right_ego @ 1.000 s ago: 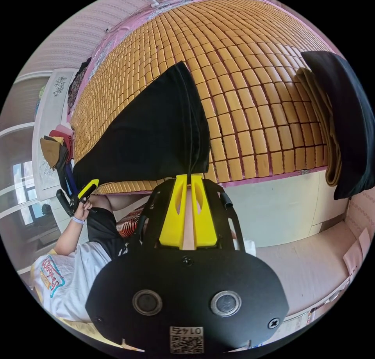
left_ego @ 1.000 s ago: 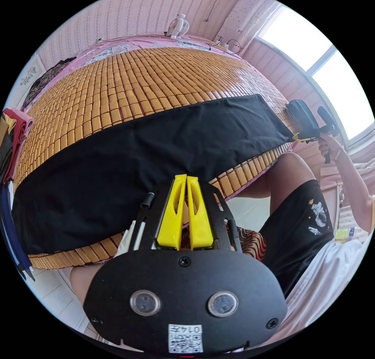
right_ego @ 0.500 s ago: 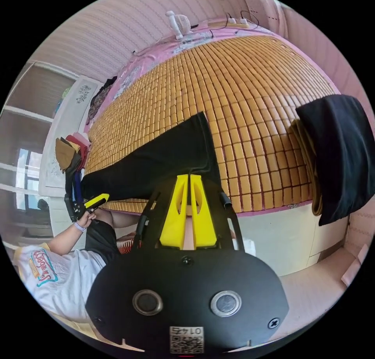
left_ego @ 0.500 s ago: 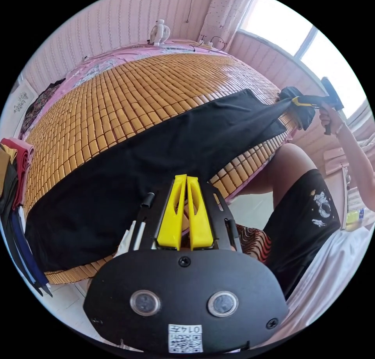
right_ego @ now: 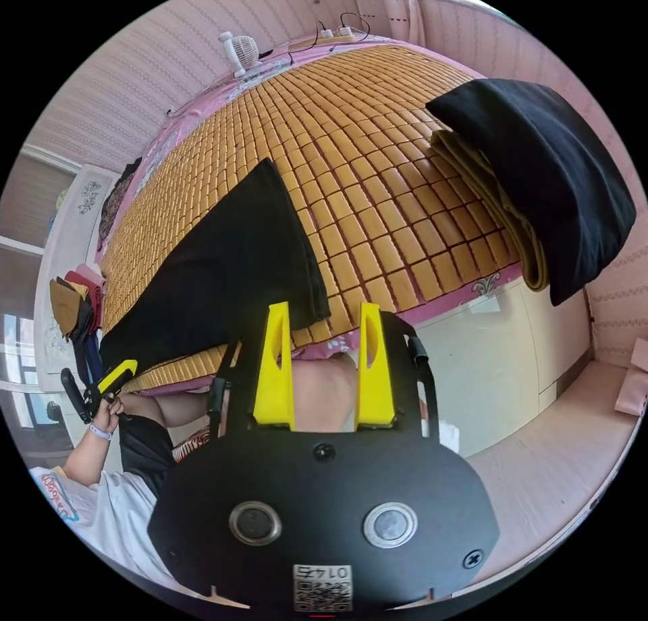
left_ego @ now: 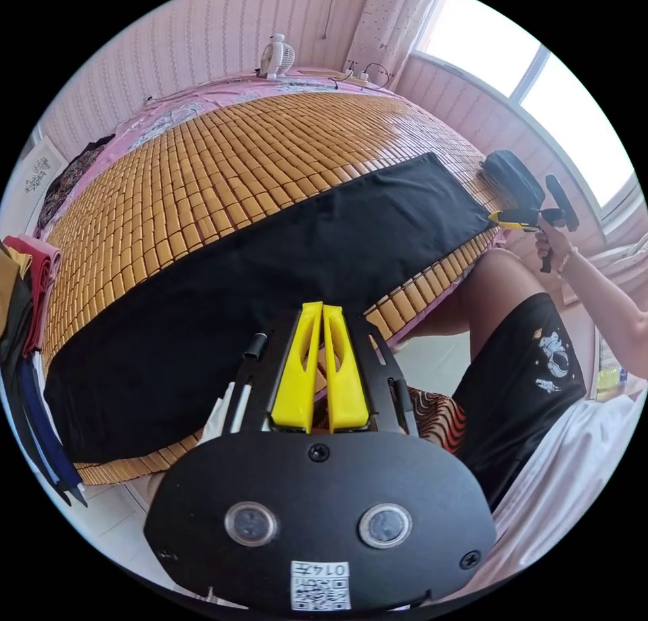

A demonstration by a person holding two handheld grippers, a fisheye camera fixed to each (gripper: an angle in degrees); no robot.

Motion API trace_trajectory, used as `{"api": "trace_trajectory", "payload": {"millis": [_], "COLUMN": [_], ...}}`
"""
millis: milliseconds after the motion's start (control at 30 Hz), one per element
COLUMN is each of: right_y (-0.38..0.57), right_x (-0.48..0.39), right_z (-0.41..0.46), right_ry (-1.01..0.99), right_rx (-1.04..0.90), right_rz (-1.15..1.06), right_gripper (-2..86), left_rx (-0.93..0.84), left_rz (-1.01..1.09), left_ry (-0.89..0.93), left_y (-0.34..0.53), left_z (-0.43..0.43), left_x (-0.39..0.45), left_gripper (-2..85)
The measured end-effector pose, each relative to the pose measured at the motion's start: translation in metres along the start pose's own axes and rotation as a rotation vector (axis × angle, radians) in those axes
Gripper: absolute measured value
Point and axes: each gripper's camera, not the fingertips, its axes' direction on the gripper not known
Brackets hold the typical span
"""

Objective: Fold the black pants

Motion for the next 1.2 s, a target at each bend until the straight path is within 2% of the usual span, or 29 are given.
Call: {"api": "trace_trajectory", "payload": {"millis": [233,433,567,667,767,867,933,1100,1200], "right_y": [0.012,0.013,0.011,0.009,0.010,0.018,0.024,0.022,0.033], "right_x": [-0.037,-0.016,-0.014,-0.005,0.006,0.008,-0.009,-0.117,-0.222], "right_z": [0.032,0.024,0.002,-0.025,-0.051,-0.071,-0.076,-0.060,-0.034], "right_ry": [0.143,-0.017,0.085,0.096,0.031,-0.162,-0.310,-0.453,-0.559], "right_rx": [0.035,0.116,0.204,0.298,0.399,0.509,0.564,0.551,0.491], "right_rz": [-0.119,-0.030,-0.032,0.000,0.046,0.062,0.007,-0.284,-0.559], "right_gripper": [3.1,1.1,0.8,0.8,1.0,1.3,1.5,1.7,2.0], "left_rx": [0.026,-0.021,0.009,-0.046,-0.069,-0.106,-0.131,-0.071,0.024], "left_rz": [-0.119,-0.283,-0.468,-0.557,-0.620,-0.662,-0.672,-0.625,-0.666], "left_ry": [-0.073,-0.294,-0.322,-0.336,-0.278,-0.232,-0.187,-0.220,-0.062], "left_y": [0.019,0.036,0.054,0.067,0.082,0.093,0.095,0.098,0.114], "left_z": [-0.036,-0.061,-0.088,-0.102,-0.108,-0.098,-0.088,-0.100,-0.123], "left_x": [-0.028,-0.068,-0.113,-0.140,-0.154,-0.162,-0.164,-0.165,-0.178], "left_gripper": [-1.0,-1.0,-1.0,-1.0,-1.0,-1.0,-1.0,-1.0,-1.0]}}
